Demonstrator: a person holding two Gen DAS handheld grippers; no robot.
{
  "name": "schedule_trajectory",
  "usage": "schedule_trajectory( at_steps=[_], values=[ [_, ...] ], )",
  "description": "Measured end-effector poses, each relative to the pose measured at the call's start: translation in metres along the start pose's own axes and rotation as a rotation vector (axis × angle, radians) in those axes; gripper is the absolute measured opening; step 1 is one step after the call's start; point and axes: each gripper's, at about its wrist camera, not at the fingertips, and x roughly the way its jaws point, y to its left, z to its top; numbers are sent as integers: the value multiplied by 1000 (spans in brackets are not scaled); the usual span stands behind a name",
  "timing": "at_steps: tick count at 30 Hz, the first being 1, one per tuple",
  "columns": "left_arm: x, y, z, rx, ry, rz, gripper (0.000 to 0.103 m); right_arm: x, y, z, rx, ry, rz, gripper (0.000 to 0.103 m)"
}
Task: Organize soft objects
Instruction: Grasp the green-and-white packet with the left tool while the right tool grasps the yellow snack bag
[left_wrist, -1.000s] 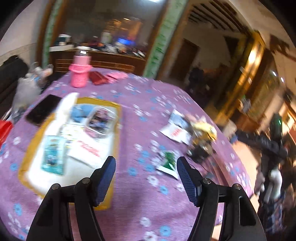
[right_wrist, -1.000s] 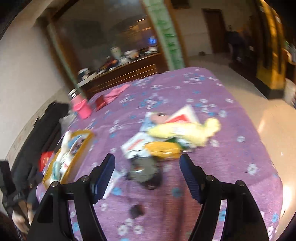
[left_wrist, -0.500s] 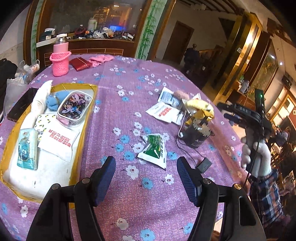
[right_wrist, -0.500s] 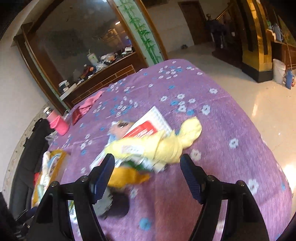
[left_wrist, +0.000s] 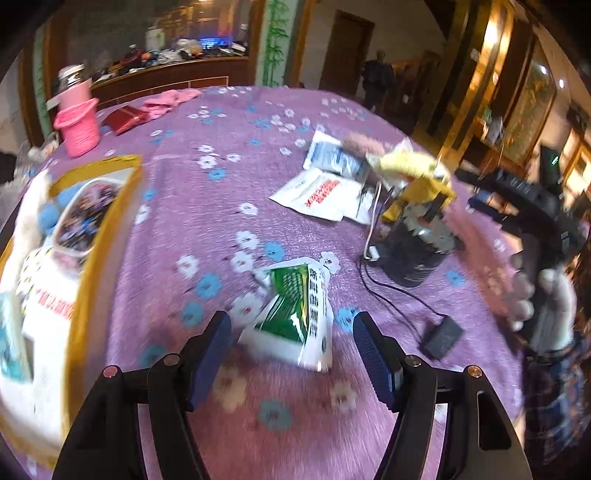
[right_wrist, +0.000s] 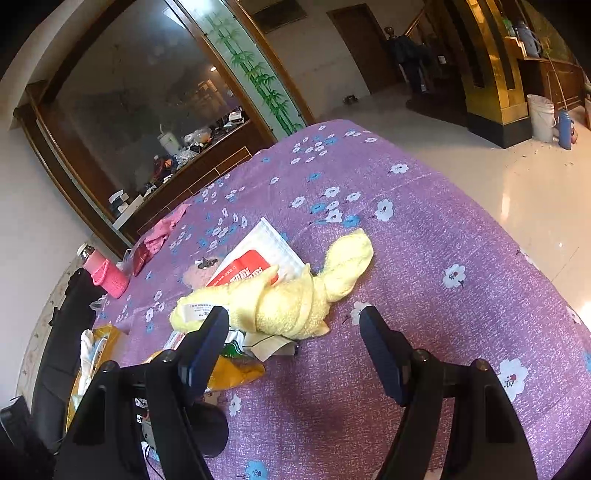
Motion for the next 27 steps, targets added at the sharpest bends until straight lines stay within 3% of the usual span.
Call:
schedule_trajectory(
  at_steps=[3, 4, 5, 6, 7, 12, 20, 24, 27],
  values=[
    [25, -10, 6, 51, 22, 24, 69, -1, -1, 0, 5, -1, -5, 73],
    [33, -12, 7, 64, 31, 28, 51, -1, -1, 0, 5, -1, -8, 73],
    [42, -15, 8, 78, 43, 34, 41, 1, -2, 1, 6, 0, -11, 73],
    [45, -17, 8, 89, 43, 40, 24, 2, -2, 1, 7, 4, -15, 73],
    [48, -19, 8, 107, 40, 61, 19, 3, -3, 1, 9, 10, -19, 73],
    [34, -10, 8, 62, 13, -1, 19, 9, -7, 2, 21, 24, -39, 73],
    [-33, 12, -2, -38, -139, -97, 19, 11, -22, 3, 87, 30, -37, 73],
    [-62, 20, -10, -50, -193, -116, 19, 9, -24, 3, 107, 29, -42, 73],
    [-85, 28, -19, -40, -234, -100, 19, 1, -12, -6, 103, 76, 20, 73]
  ],
)
